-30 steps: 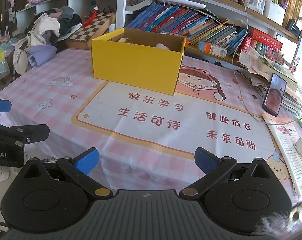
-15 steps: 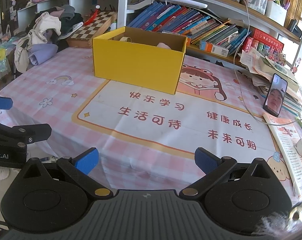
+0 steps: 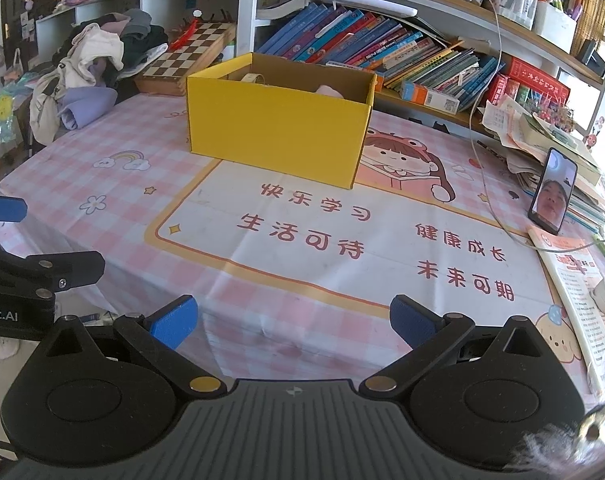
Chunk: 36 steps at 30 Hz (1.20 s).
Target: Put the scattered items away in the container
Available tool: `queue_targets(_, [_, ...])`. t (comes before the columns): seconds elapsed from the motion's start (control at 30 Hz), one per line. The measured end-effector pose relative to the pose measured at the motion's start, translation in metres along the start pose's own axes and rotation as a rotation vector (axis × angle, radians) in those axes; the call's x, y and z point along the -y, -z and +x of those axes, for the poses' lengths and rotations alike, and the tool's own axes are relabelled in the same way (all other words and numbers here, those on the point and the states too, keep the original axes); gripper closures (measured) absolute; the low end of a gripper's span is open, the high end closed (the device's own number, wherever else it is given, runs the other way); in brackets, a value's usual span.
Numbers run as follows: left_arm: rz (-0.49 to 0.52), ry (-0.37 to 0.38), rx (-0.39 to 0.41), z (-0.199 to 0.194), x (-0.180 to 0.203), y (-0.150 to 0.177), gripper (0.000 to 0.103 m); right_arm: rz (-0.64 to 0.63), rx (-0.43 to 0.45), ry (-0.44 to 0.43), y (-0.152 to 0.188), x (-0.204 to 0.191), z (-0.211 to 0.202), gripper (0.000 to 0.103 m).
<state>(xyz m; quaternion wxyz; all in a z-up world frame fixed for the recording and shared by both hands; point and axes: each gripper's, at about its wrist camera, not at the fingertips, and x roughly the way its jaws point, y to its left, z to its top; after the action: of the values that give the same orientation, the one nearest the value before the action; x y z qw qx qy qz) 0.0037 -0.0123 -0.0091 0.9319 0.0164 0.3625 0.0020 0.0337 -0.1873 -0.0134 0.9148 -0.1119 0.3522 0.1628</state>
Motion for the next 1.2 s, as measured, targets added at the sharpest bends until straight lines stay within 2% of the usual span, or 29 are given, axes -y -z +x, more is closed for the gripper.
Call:
queue_targets(0.73, [0.020,-0.014,0.026,-0.006,0.007,0.000,0.000,0.005,0.005,-0.003,0.001,0.003,-0.001,0.000])
queue_targets(1.2, [0.020,-0.023,0.016,-0.004,0.010,-0.001,0.000,0.014,0.005,-0.002,0.001,0.004,-0.003,0.000])
